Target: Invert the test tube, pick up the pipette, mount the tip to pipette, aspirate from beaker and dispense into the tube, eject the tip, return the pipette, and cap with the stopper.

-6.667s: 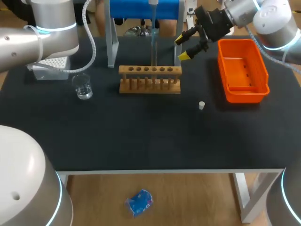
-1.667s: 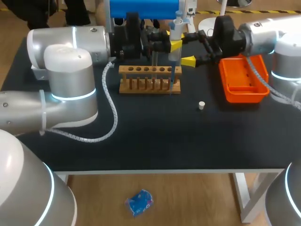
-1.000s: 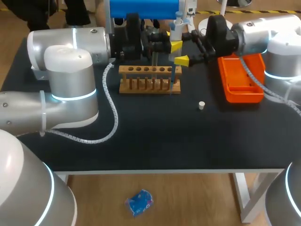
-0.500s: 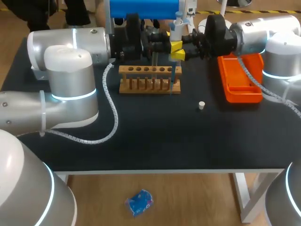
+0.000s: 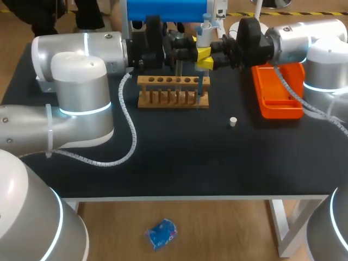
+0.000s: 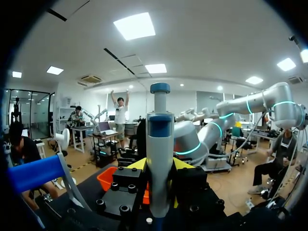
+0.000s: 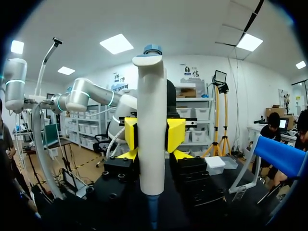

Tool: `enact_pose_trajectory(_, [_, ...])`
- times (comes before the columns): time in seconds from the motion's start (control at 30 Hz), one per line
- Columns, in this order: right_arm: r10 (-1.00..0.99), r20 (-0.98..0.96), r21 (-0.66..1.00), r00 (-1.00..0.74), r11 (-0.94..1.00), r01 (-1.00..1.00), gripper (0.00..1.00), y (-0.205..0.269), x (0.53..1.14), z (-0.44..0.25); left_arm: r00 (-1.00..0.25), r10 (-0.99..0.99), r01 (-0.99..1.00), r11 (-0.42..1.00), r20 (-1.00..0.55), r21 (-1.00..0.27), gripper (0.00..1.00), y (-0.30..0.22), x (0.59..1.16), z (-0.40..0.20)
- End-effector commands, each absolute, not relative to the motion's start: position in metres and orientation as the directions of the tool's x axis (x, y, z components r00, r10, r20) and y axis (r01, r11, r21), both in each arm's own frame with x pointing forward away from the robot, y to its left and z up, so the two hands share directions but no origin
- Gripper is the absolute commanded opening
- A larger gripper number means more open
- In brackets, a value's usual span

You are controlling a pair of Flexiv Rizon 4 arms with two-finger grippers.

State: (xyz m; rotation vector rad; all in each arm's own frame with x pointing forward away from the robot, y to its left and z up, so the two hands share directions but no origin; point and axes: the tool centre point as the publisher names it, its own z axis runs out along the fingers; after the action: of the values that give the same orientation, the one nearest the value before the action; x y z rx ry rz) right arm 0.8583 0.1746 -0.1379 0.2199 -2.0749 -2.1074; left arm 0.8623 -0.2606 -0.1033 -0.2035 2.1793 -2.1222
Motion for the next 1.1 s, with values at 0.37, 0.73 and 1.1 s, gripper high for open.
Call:
enact_pose_trajectory(0.37, [-0.225,0.024,1.0,-0.974,-0.008,0.026,0.0,0.174,0.858,-0.139,-0.986,-0.165,-0.029,0.022,0.025,-0.999,0.0,-0.262,0.862,-0.104])
enact_pose_trajectory(0.73, [-0.225,0.019,1.0,-0.974,-0.006,0.021,0.0,0.172,0.858,-0.138,-0.982,-0.191,-0.013,0.016,0.01,-1.0,1.0,-0.259,0.862,-0.1])
enact_pose_trajectory(1.1, [-0.184,0.007,1.0,-0.983,0.0,0.007,0.0,0.143,0.858,-0.139,-0.957,-0.29,0.004,0.041,-0.016,-0.999,1.0,-0.24,0.873,-0.088])
